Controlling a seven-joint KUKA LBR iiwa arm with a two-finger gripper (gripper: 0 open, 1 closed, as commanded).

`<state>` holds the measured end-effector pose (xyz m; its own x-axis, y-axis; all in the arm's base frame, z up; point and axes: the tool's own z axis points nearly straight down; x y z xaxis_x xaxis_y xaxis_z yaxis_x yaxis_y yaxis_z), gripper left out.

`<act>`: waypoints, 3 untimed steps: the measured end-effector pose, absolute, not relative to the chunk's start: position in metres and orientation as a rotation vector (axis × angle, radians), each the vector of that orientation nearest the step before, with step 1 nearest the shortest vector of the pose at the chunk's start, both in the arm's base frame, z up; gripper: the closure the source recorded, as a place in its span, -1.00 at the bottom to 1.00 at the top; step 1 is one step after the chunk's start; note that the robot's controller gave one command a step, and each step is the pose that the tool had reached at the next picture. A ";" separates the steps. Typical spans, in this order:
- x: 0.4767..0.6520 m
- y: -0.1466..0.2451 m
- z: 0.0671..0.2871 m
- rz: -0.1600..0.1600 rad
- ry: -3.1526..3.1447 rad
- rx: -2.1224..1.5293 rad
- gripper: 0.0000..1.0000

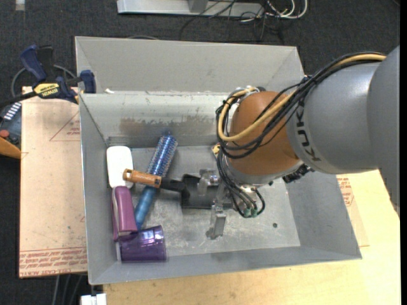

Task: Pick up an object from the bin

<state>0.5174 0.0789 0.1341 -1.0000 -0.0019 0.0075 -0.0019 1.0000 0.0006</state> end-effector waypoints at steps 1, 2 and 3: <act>0.519 0.078 0.139 -0.002 -3.142 -0.002 -1.00; 0.538 0.106 0.070 -0.003 -3.134 -0.134 -1.00; 0.542 0.112 0.071 -0.005 -3.142 -0.138 1.00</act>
Offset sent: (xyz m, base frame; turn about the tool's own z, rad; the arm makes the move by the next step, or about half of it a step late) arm 0.0193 0.0264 -0.0641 0.0895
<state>0.5422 0.1115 0.0705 -0.9961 0.0877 -0.0029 0.0877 0.9961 0.0033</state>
